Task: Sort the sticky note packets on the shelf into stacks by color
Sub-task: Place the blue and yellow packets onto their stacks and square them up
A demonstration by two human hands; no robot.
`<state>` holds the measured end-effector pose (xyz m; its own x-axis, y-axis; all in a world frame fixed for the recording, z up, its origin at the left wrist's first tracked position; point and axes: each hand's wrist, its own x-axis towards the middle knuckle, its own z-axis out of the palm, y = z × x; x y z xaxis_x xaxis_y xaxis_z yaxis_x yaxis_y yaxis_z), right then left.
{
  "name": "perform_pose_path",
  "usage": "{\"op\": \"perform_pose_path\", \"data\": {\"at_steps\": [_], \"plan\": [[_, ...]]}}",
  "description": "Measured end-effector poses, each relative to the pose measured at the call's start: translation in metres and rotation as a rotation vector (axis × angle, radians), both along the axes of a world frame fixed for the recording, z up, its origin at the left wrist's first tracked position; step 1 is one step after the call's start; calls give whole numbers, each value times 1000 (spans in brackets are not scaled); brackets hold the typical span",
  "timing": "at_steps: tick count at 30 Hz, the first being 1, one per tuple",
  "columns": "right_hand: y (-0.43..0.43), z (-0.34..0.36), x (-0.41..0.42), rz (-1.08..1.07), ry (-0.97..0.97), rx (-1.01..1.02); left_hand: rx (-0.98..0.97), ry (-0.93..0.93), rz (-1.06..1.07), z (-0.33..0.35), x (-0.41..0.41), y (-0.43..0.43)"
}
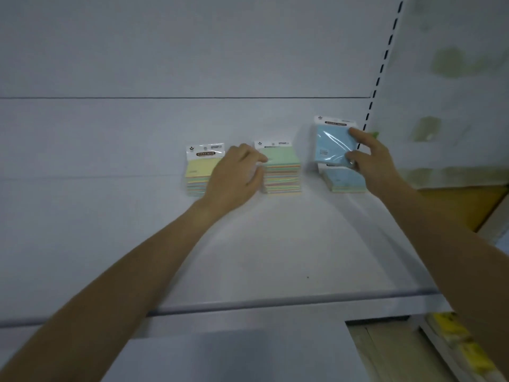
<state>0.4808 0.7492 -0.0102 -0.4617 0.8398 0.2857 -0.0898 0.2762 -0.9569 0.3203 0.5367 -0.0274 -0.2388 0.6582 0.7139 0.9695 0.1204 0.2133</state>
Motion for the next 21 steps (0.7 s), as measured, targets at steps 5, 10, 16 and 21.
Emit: {"op": "perform_pose_path", "data": {"at_steps": [5,10,16,21], "plan": [[25,-9,17,-17,-66,-25,-333,-1,-216,-21,55,47],[31,-18,17,-53,-226,67,-729,-146,-234,-32,80,73],[31,-35,13,-184,-336,203,-829,-160,-193,-38,83,74],[41,-44,11,-185,-439,257,-811,-168,-200,-39,83,73]]}}
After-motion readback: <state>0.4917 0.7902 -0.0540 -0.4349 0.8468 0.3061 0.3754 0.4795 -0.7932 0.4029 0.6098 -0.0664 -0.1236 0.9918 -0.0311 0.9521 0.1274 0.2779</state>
